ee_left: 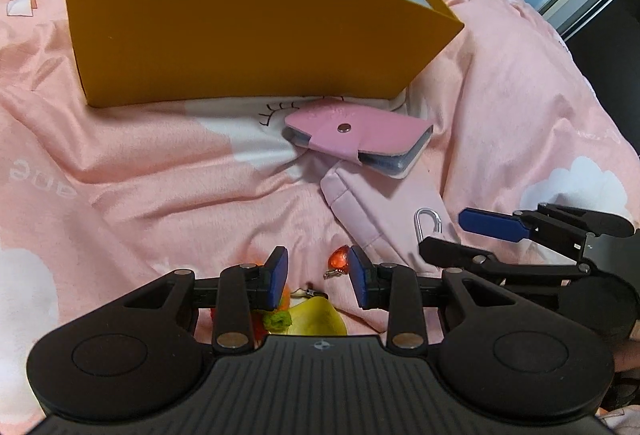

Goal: Organize objects
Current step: 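Reach the right gripper toward the loop of the pink carabiner pouch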

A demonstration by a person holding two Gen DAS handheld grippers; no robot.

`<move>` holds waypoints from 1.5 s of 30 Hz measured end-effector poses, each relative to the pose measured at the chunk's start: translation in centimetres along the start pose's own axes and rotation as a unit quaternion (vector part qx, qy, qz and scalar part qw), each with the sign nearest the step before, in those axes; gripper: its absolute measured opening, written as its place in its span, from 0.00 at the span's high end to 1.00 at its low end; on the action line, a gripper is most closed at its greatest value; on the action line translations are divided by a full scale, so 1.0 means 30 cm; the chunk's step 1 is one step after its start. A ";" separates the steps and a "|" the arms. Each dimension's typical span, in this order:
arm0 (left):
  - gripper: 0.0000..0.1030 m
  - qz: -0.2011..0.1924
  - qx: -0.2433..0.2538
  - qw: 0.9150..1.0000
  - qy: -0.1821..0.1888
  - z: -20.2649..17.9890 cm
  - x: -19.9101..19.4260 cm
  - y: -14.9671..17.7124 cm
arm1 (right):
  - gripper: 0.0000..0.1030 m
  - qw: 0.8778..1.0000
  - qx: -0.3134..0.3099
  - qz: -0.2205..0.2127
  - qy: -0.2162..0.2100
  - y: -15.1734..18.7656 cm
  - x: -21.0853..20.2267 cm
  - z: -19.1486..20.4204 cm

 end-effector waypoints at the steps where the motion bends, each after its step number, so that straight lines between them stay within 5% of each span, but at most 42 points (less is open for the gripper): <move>1: 0.64 0.001 0.000 1.000 0.000 0.001 0.002 0.000 | 0.52 1.000 -0.013 0.000 -0.004 -0.001 0.004 0.015; 10: 0.64 -0.004 0.015 1.000 0.010 -0.012 0.010 -0.005 | 0.50 1.000 -0.013 0.008 0.004 -0.001 0.025 0.009; 16: 0.64 -0.014 0.027 1.000 0.001 -0.027 -0.002 -0.006 | 0.40 0.995 -0.052 0.049 0.076 0.026 0.055 0.037; 24: 0.64 -0.022 0.039 0.999 -0.004 -0.044 -0.012 -0.003 | 0.37 0.995 -0.025 0.091 0.031 0.049 0.101 0.004; 37: 0.64 -0.025 0.041 0.999 -0.004 -0.042 -0.018 -0.001 | 0.29 0.991 -0.064 0.109 0.031 0.056 0.121 0.041; 45: 0.64 -0.052 0.046 0.998 -0.007 -0.040 -0.070 -0.009 | 0.43 0.994 -0.061 0.085 0.043 0.051 0.087 0.048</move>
Point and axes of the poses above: each gripper's, at about its wrist camera, not at the fingertips, and x roughly the way its jaws point, z to its left, y to its underside, the point moved 3 cm from there along x, roughly the way its jaws point, and after that the axes turned 2 degrees about -y, right-handed, at the moved point
